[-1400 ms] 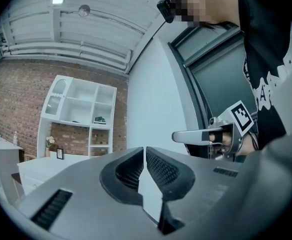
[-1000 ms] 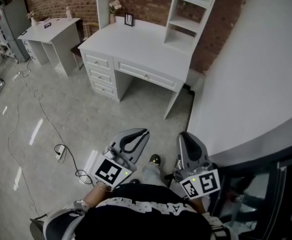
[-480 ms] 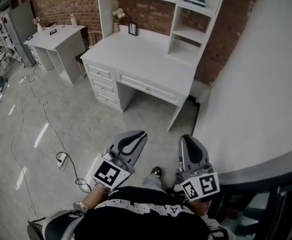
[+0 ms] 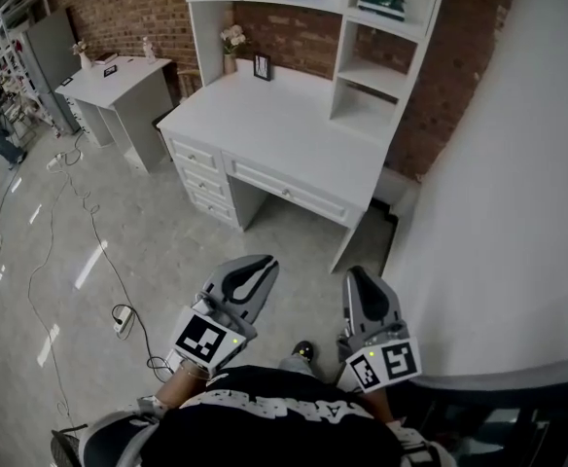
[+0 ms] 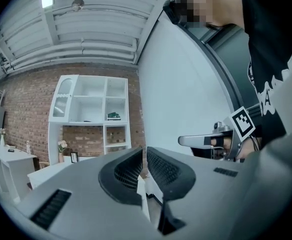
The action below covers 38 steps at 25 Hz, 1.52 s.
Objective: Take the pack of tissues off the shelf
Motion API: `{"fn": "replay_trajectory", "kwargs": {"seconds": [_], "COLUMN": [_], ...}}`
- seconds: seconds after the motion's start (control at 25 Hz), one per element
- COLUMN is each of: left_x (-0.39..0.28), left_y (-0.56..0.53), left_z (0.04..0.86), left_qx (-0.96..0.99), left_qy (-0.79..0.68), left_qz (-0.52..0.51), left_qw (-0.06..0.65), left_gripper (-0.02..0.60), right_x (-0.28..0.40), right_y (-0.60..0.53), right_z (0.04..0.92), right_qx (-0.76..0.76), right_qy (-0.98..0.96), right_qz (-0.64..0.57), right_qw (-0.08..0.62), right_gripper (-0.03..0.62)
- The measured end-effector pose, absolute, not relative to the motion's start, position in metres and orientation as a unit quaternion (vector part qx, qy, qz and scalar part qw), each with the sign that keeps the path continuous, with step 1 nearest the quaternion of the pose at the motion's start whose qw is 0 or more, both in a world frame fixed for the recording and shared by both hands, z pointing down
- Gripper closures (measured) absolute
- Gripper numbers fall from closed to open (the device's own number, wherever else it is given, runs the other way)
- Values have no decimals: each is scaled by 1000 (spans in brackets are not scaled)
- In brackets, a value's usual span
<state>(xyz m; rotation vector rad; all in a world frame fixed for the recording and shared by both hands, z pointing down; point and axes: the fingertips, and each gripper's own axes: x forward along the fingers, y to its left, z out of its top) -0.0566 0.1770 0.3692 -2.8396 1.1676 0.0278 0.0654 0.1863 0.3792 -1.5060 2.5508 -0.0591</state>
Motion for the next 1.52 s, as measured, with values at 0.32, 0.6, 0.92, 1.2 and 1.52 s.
{"fn": "replay_trajectory", "kwargs": {"seconds": [0.32, 0.6, 0.92, 1.2, 1.52], "left_x": [-35, -8, 18, 40, 67], "left_y": [145, 119, 97, 88, 78], "left_z": [366, 370, 372, 374, 374], "left_qx": [-917, -917, -918, -924, -932], "left_qy": [397, 397, 393, 379, 359], "left_qz": [-2, -3, -11, -6, -13], "left_qw": [45, 49, 48, 43, 41], "left_gripper": [535, 535, 535, 535, 535], "right_x": [87, 112, 133, 147, 177], "right_y": [146, 120, 100, 92, 93], "right_z": [376, 381, 385, 385, 390], "right_qx": [-491, -487, -484, -487, -514], "right_qy": [866, 868, 870, 868, 852], "right_qz": [-14, -13, -15, -12, -20], "right_qw": [95, 97, 95, 94, 96], "right_gripper": [560, 560, 559, 559, 559]}}
